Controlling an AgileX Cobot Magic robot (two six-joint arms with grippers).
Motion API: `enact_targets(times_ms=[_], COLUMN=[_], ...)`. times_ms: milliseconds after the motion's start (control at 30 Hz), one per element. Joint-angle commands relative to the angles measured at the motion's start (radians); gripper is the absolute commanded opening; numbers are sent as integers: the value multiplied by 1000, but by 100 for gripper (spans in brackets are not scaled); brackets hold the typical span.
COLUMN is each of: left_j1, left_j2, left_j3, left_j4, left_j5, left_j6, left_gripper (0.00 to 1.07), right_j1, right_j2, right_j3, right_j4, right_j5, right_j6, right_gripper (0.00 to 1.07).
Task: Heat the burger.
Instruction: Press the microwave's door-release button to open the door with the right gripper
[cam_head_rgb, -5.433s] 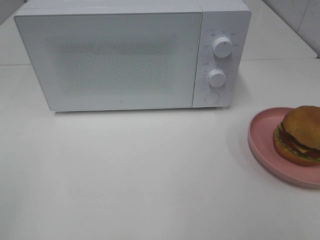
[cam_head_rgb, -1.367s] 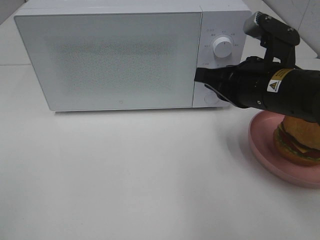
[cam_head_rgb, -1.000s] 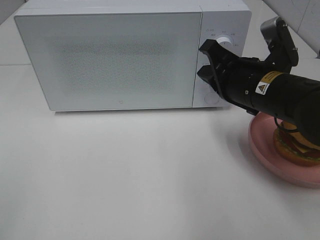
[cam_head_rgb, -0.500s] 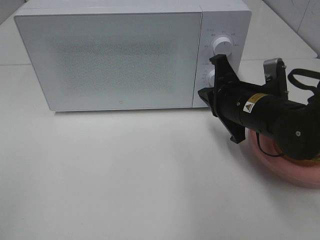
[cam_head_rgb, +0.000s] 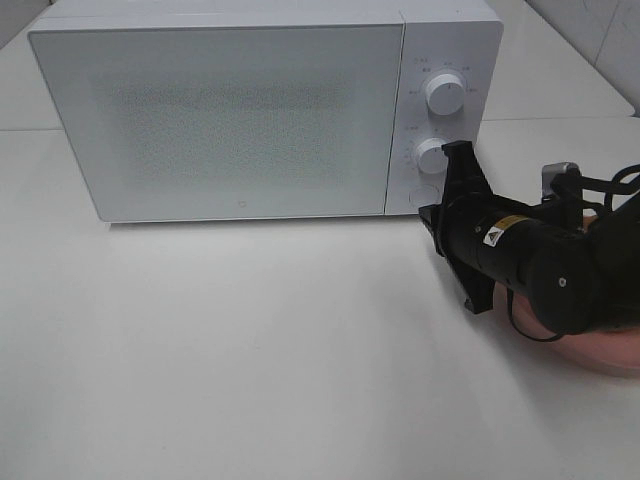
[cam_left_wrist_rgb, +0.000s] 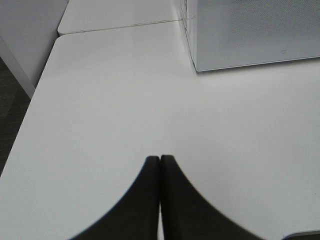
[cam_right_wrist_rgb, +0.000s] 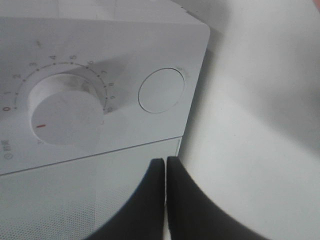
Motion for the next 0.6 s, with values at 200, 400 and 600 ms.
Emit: enact_targets(times_ms=[200,400,600], left_j1=[-2,-2,-2], left_j2=[-22,-22,-22], left_j3=[4,4,4], left_j4=[-9,-9,-9], left_j5=[-15,-15,-15], left_j6=[0,0,0], left_gripper=[0,0,0], right_j1=[2,2,2], right_j2=[19,20,49], right_j3=[-63,-84,-124], right_j4=[75,101,109], right_j5=[-21,-7,-3], right_j6=[-17,-58,-48], right_gripper=[0,0,0])
